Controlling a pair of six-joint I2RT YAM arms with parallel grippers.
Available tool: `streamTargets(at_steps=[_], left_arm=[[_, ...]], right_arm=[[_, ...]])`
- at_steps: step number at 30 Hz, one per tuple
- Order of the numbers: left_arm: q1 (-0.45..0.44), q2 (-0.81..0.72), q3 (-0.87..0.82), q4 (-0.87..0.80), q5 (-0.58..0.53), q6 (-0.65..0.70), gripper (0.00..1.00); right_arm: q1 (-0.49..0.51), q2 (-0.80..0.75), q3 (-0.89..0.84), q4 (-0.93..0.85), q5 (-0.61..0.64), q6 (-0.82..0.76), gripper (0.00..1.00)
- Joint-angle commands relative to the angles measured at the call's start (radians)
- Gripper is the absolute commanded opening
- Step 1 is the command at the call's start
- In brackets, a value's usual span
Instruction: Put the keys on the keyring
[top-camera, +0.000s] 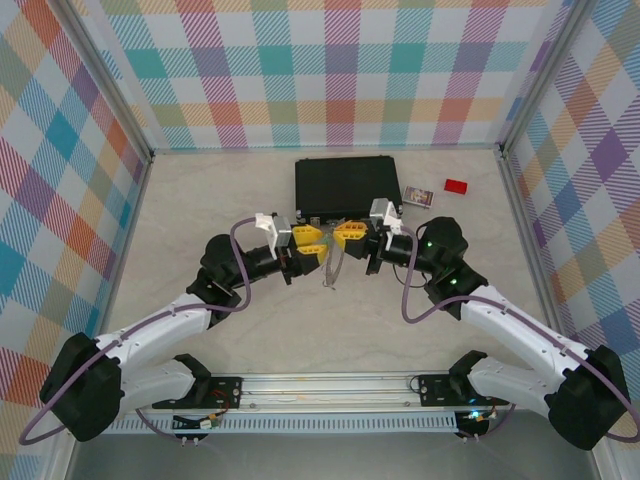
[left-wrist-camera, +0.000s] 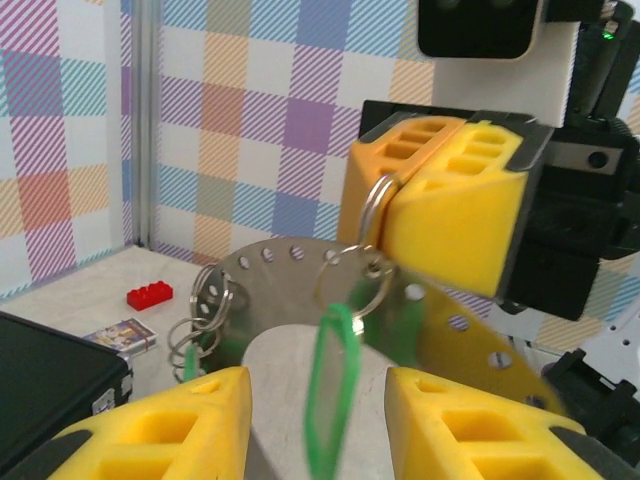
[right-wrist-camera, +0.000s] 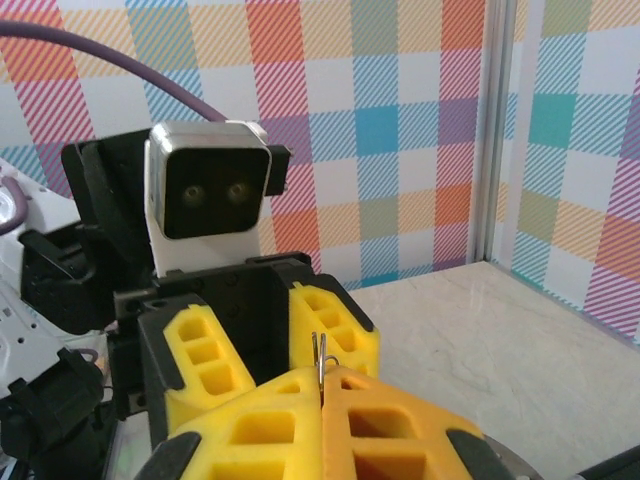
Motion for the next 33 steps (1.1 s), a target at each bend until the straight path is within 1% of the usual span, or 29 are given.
streamTargets(at_steps=[1,3,7,10,14,17,20,24,26,33], left_arm=[[0.004,-0.028,-0.013,0.079,-0.056,-0.011,0.41],[0.004,-0.044,-0.016,0.083,-0.052,-0.008,0.41],[0.004,-0.028,0.015,0.063,0.042,-0.018,0.41],[0.004,-0.009,0.033,0.051,0.069,-0.027,0.44],[-0.01,0.006,0.049,0.049,0.109,-0.03,0.44],[-0.021,0.017,0.059,0.044,0.107,-0.025,0.42],[-0.031,0.033,0.069,0.045,0.105,-0.016,0.32],[-0.042,0.051,0.08,0.041,0.106,-0.007,0.08],[-0.047,0.05,0.078,0.034,0.105,0.002,0.01],[-0.069,0.049,0.081,-0.01,0.098,0.033,0.0]], right_arm=[[-0.004,-0.027,-0.005,0.081,-0.041,0.048,0.0],[-0.005,-0.03,-0.006,0.072,-0.044,0.048,0.0],[-0.005,-0.022,-0.003,0.076,-0.056,0.055,0.0],[-0.004,-0.013,-0.003,0.087,-0.061,0.066,0.0],[-0.004,-0.01,0.001,0.088,-0.059,0.07,0.0],[-0.005,-0.009,0.003,0.09,-0.064,0.075,0.0],[-0.006,-0.007,0.003,0.1,-0.068,0.088,0.0],[-0.004,-0.005,-0.006,0.128,-0.066,0.109,0.0],[-0.005,-0.005,-0.011,0.162,-0.059,0.121,0.0],[-0.006,0.003,-0.018,0.237,-0.037,0.166,0.0]])
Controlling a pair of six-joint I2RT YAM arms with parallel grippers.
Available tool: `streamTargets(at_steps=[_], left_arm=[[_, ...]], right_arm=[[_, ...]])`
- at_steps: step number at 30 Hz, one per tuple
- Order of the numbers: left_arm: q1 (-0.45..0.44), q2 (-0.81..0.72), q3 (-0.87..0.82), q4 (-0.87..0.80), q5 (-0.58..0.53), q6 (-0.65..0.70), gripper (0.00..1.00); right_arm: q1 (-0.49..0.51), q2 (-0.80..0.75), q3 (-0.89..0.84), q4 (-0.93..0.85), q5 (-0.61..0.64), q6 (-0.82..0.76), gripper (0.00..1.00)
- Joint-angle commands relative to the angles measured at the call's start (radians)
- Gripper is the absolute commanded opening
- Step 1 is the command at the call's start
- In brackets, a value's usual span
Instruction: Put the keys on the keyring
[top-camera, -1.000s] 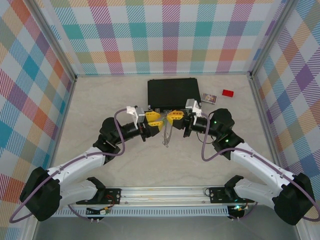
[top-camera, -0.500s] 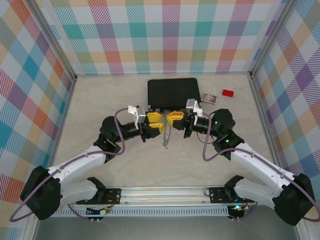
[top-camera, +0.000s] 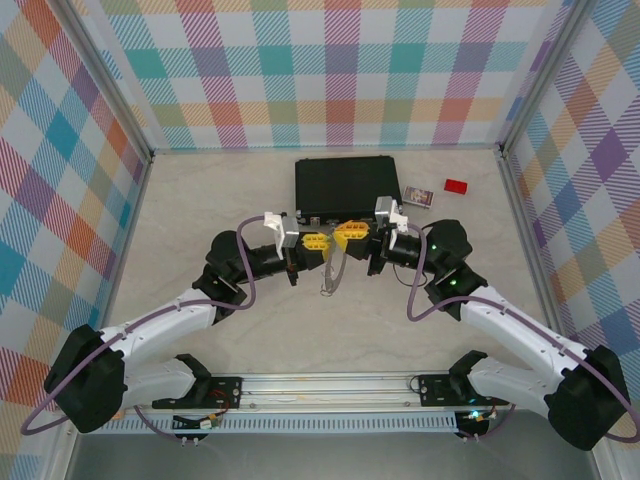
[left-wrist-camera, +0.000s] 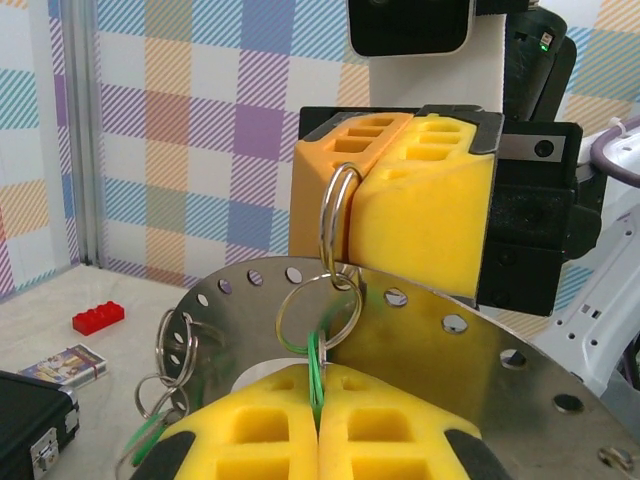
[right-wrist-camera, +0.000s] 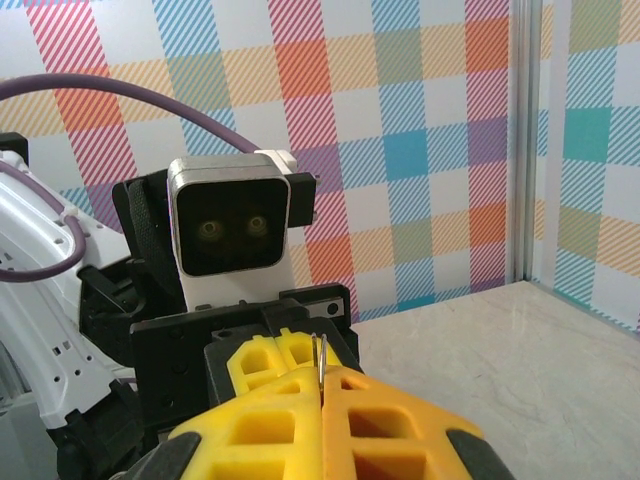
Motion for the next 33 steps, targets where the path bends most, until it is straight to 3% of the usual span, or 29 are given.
streamTargets(at_steps=[1,9,12,14,16,17,33], left_arm=[[-0.029,0.001,0.034,-0.038,0.016,0.039,0.0],[-0.07,0.009,0.049,-0.074,-0.006,0.07,0.0],[-0.07,-0.014,0.024,-0.055,-0.051,0.067,0.21],[-0.068,-0.036,0.011,-0.055,-0.088,0.068,0.24],[-0.065,-0.058,0.003,-0.061,-0.135,0.064,0.4],[-0.063,-0.068,-0.001,-0.06,-0.161,0.058,0.41],[-0.016,-0.208,-0.015,-0.138,-0.369,0.024,0.44]], right_arm=[[-0.003,0.004,-0.004,0.144,0.012,0.048,0.0],[-0.002,0.026,-0.015,0.201,0.029,0.084,0.0],[-0.003,0.02,-0.021,0.198,0.036,0.08,0.0],[-0.004,0.014,-0.025,0.195,0.042,0.075,0.0],[-0.006,0.007,-0.031,0.192,0.045,0.07,0.0],[-0.007,0.005,-0.033,0.191,0.046,0.07,0.0],[-0.019,-0.004,-0.051,0.192,0.037,0.072,0.0]])
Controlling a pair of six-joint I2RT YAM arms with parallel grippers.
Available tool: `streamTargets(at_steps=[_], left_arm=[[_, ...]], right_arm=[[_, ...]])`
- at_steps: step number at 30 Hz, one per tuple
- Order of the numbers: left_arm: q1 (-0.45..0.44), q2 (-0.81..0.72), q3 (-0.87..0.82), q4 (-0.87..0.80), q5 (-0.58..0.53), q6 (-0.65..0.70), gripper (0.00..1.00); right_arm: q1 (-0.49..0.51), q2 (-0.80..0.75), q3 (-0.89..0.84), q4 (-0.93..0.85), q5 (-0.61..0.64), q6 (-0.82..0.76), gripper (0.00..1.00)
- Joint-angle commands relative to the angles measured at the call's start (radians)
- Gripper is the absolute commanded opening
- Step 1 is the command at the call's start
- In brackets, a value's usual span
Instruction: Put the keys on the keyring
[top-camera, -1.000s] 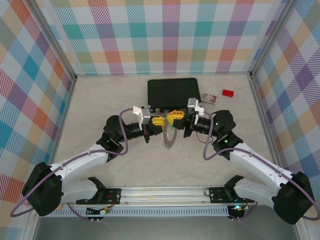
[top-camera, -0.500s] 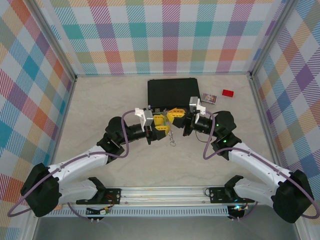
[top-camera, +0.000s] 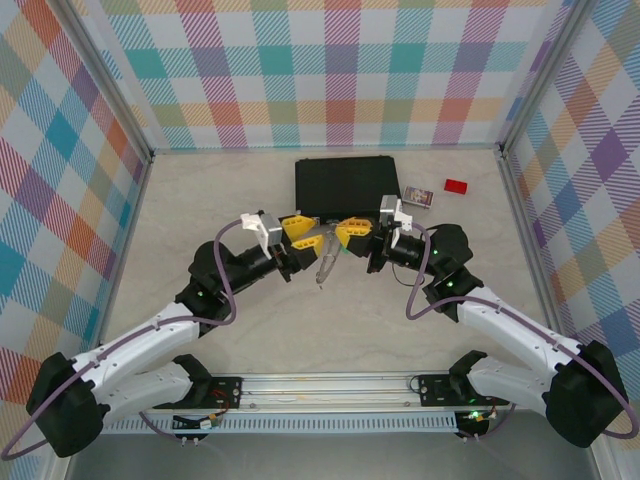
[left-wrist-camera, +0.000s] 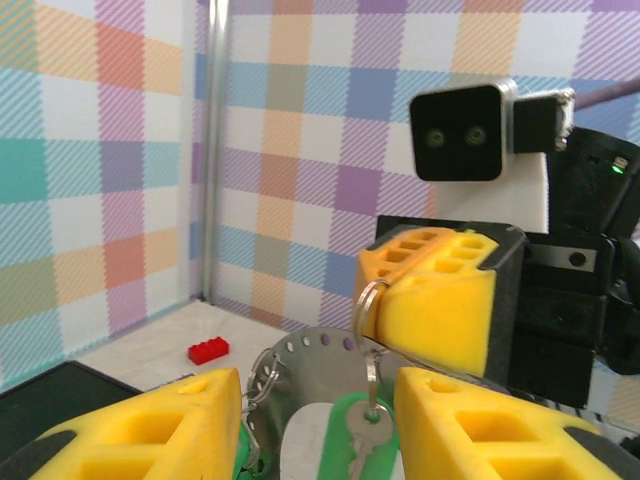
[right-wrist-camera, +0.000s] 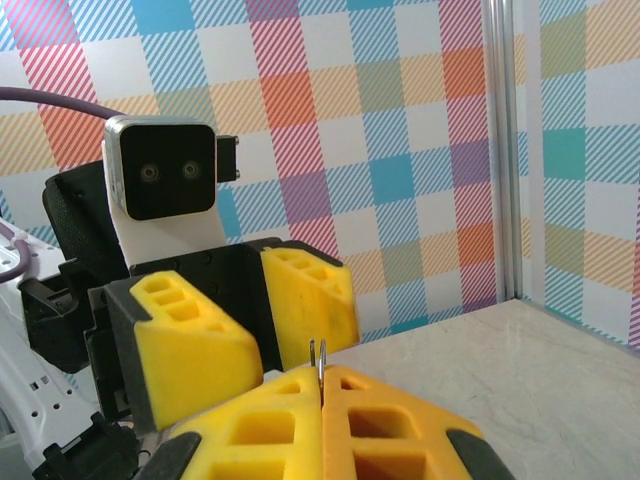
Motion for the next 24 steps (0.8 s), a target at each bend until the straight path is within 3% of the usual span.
streamTargets(at_steps=[1,13,24], left_arm=[[0.018,-0.025,0.002,-0.031,-0.039,-0.011,0.44],[0.032,0.033,0.08,-0.035,0.087,-0.068,0.42],[0.068,0.109,0.09,0.098,0.273,-0.148,0.35]], right_arm=[[-0.006,-0.021,-0.003,0.054,-0.002,0.006,0.0],[-0.006,0.011,0.009,0.064,-0.06,0.034,0.0],[-0.008,0.007,0.005,0.056,-0.061,0.027,0.0]])
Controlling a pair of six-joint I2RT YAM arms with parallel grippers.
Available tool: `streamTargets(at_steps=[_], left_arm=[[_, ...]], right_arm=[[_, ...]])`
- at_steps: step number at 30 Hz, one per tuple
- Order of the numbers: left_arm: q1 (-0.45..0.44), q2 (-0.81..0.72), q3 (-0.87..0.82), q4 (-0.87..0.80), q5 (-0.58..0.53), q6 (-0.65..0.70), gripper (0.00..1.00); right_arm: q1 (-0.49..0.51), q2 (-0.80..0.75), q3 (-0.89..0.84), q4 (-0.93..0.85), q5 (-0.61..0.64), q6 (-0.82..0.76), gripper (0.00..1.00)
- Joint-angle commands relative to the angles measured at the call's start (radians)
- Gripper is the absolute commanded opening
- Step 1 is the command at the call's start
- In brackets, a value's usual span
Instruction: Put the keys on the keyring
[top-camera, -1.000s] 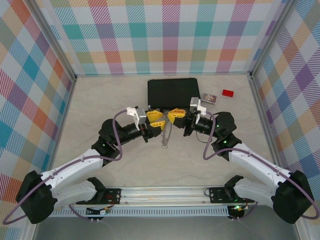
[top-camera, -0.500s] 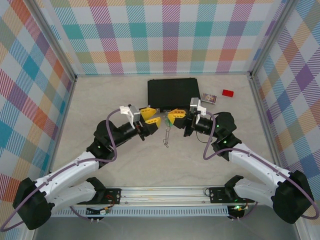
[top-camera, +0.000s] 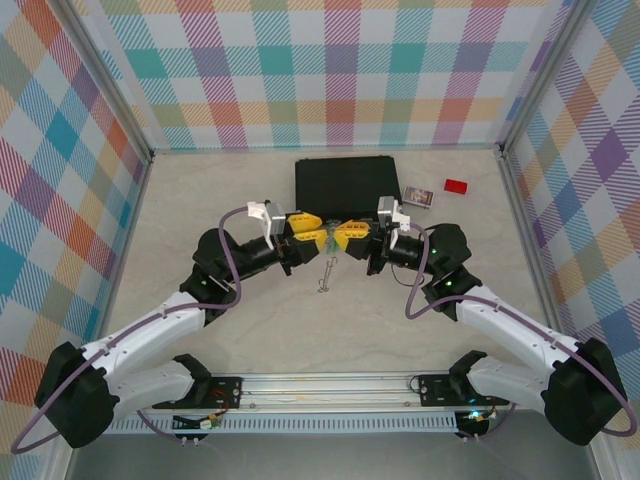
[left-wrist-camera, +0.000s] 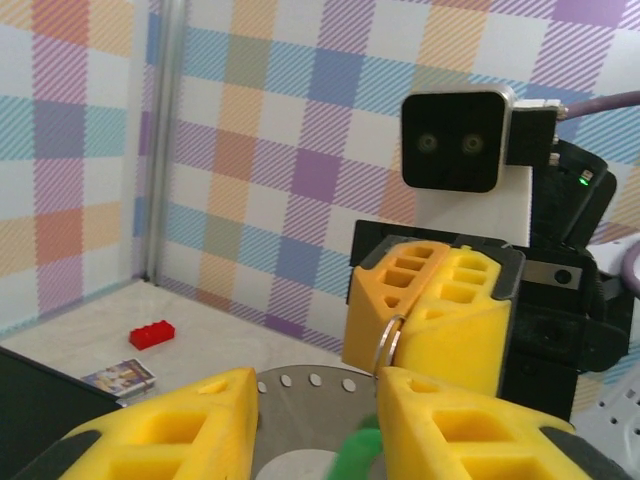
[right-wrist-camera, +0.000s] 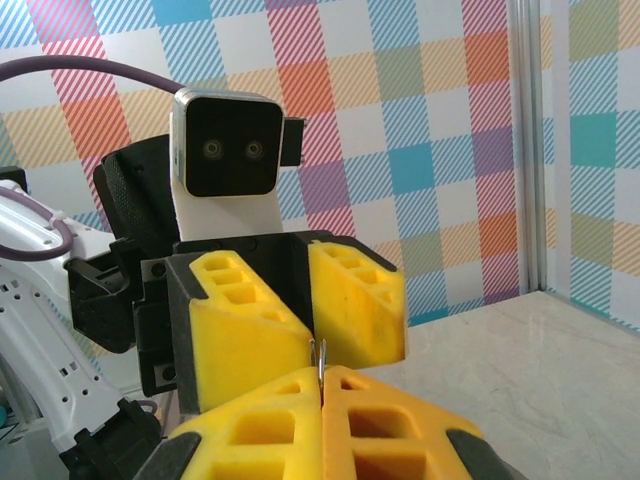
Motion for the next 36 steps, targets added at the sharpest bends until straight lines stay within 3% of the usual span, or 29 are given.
streamTargets(at_steps=[1,11,17,30,33,36], left_arm=[[0.01,0.014,0.031,0.083,0.094,-0.042,0.35],[0.01,0.066,0.036,0.171,0.143,-0.087,0.34],[0.012,0.082,0.039,0.215,0.13,-0.107,0.26],[0.012,0.127,0.051,0.26,0.24,-0.147,0.09],[0.012,0.132,0.051,0.259,0.244,-0.149,0.0],[0.012,0.131,0.055,0.248,0.244,-0.147,0.0]], right_arm=[[-0.007,-0.008,0.004,0.049,-0.013,0.006,0.0],[-0.007,0.0,0.006,0.051,-0.029,0.009,0.0],[-0.007,0.004,0.011,0.049,-0.053,0.015,0.0],[-0.008,0.001,0.01,0.052,-0.042,0.018,0.0],[-0.008,0.005,0.013,0.052,-0.044,0.021,0.0],[-0.008,0.006,0.016,0.047,-0.044,0.019,0.0]])
